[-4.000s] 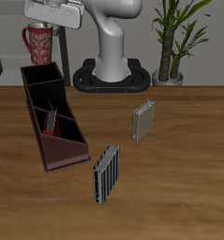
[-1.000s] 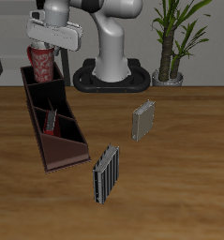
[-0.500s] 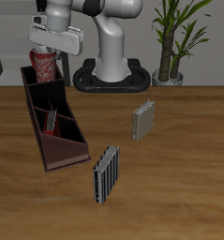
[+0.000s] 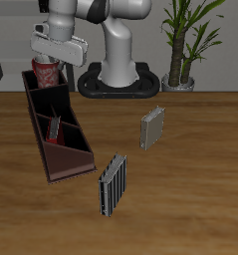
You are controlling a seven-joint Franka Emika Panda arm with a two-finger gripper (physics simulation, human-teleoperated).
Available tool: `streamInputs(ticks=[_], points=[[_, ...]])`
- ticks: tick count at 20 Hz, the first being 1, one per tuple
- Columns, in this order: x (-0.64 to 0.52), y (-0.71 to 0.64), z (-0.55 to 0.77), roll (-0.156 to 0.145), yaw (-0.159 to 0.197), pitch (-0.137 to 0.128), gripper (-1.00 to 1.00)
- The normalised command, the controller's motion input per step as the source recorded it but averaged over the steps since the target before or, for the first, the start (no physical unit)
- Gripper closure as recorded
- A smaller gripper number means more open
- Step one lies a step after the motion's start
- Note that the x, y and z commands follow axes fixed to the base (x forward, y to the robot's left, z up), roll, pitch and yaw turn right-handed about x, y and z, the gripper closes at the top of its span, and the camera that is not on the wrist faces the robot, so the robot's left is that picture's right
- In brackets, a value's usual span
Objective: Place the red book into the right desk caddy's left compartment and place the red mug into the right desk caddy's right compartment
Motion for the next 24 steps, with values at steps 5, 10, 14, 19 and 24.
streamInputs(ticks=[5,10,14,19,24], points=[[0.02,0.01,-0.15,-0.009,-0.02,0.019,1.0],[0.04,0.05,-0.18,0.003,-0.007,0.026,1.0],[0.07,0.01,-0.04,-0.011,-0.006,0.019,-1.0],[-0.07,0.02,0.12,-0.012,-0.004,-0.007,-1.0],[-0.03,0.24,0.21,0.061,0.037,-0.032,-1.0]])
